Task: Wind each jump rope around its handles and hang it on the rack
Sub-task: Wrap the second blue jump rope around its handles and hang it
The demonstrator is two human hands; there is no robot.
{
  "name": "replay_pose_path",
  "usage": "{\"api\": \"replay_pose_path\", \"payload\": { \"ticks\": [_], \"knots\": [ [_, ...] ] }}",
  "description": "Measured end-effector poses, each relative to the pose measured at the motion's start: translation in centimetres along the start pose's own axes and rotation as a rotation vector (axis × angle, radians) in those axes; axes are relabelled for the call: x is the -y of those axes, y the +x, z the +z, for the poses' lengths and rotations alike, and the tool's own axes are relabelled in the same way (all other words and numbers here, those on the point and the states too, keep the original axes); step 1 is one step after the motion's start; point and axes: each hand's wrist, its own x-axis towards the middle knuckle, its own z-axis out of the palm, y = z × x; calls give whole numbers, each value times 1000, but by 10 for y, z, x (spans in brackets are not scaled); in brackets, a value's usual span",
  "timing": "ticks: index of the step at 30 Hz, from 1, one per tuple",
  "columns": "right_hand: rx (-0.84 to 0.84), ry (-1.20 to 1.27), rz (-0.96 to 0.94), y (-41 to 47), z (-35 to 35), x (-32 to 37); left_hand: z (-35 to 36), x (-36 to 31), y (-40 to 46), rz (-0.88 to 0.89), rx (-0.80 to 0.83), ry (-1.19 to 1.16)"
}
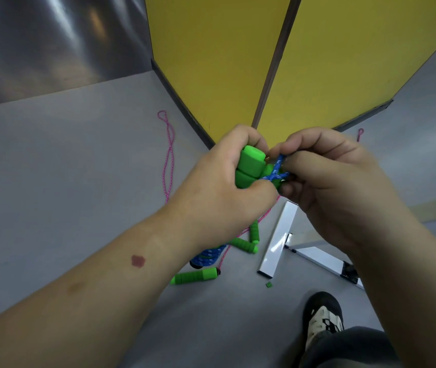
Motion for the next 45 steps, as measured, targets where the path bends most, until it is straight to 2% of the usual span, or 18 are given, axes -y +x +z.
{"api": "replay_pose_path", "payload": {
  "ticks": [6, 10, 16, 20, 26, 34, 38, 42, 45],
  "knots": [
    [-39, 53, 101, -1, 2, 2, 2, 0, -1, 123, -107, 112],
    [3, -6, 123, -1, 1, 2, 2, -1, -1, 149, -164, 6],
    [66, 37, 160, -2, 0, 6, 3, 1, 2, 130, -264, -67],
    [112, -11, 113, -3, 1, 7, 3, 2, 5, 84, -268, -102],
    [109, -221, 47, -5, 0, 8, 9, 2, 8, 37, -314, -277],
    [45, -134, 88, -5, -3, 8, 8, 5, 9, 20, -339, -423],
    [53, -94, 108, -2, -5, 5, 5, 2, 9, 32, -308, -411],
    [133, -93, 177, 0, -10, 3, 5, 1, 9, 33, -309, -382],
    [95, -107, 196, 0, -9, 0, 7, 1, 7, 28, -294, -353]
  ]
}}
